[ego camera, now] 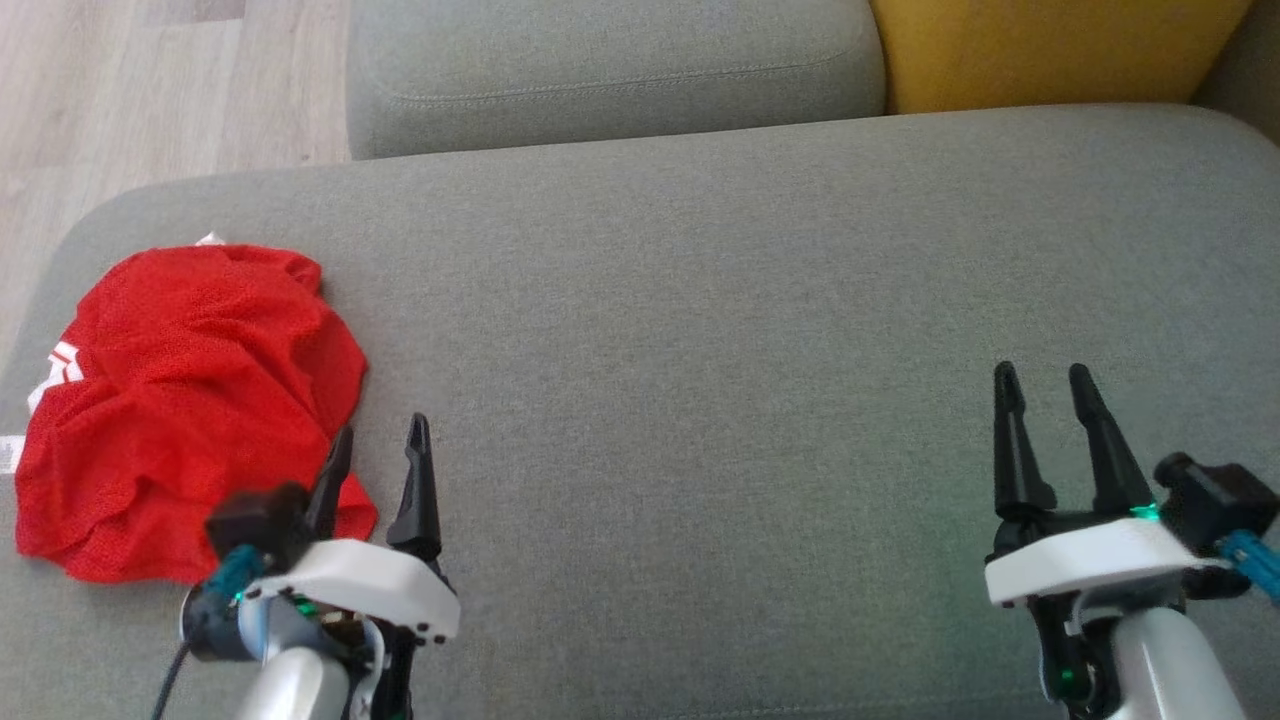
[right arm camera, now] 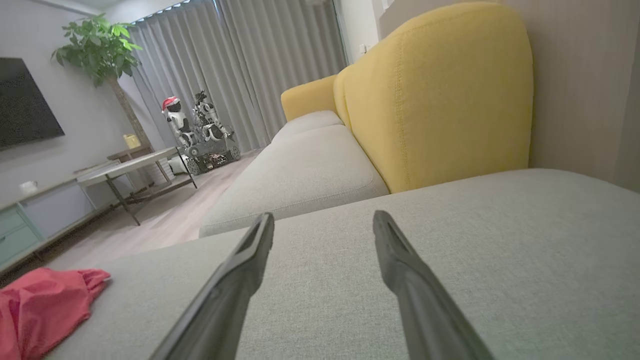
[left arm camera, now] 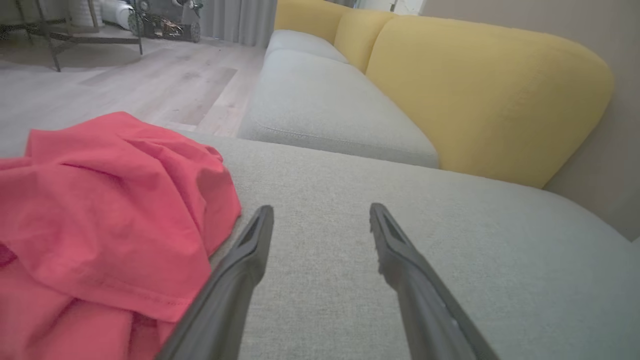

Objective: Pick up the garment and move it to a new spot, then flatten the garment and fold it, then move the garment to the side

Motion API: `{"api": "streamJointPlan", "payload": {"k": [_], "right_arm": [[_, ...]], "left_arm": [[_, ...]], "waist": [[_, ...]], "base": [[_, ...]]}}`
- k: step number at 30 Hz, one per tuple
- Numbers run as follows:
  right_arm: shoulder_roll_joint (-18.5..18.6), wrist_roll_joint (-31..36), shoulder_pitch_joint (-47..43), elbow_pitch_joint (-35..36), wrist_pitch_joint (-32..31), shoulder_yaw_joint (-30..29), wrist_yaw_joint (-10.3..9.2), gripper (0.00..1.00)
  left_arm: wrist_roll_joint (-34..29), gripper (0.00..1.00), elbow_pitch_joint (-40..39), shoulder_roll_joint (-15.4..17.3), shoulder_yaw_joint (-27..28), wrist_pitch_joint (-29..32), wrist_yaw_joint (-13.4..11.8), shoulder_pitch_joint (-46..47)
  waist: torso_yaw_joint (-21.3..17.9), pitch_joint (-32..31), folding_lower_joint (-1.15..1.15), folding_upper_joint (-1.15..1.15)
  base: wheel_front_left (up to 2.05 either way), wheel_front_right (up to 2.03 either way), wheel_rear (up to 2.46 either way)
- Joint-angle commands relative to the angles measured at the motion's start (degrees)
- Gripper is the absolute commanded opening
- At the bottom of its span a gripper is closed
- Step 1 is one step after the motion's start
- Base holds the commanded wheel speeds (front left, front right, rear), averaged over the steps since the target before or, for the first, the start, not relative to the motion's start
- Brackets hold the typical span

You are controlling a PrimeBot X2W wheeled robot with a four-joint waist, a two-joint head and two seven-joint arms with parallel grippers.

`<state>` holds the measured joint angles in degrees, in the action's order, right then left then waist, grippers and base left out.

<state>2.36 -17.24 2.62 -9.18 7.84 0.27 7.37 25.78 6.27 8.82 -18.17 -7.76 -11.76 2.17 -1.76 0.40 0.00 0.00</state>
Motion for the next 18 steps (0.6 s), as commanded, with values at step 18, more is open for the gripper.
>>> {"api": "streamJointPlan", "payload": {"k": [18], "right_arm": [[0.46,16.95,1.01,1.79,3.62,2.57,0.1,1.0]], "left_arm": [[-14.15,1.0,0.79,6.39,-9.2,-3.73,-11.29,6.12]], "waist": [[0.11,-0.27,0.0,0.0]], "base": [[0.0,0.0,0.0]]}}
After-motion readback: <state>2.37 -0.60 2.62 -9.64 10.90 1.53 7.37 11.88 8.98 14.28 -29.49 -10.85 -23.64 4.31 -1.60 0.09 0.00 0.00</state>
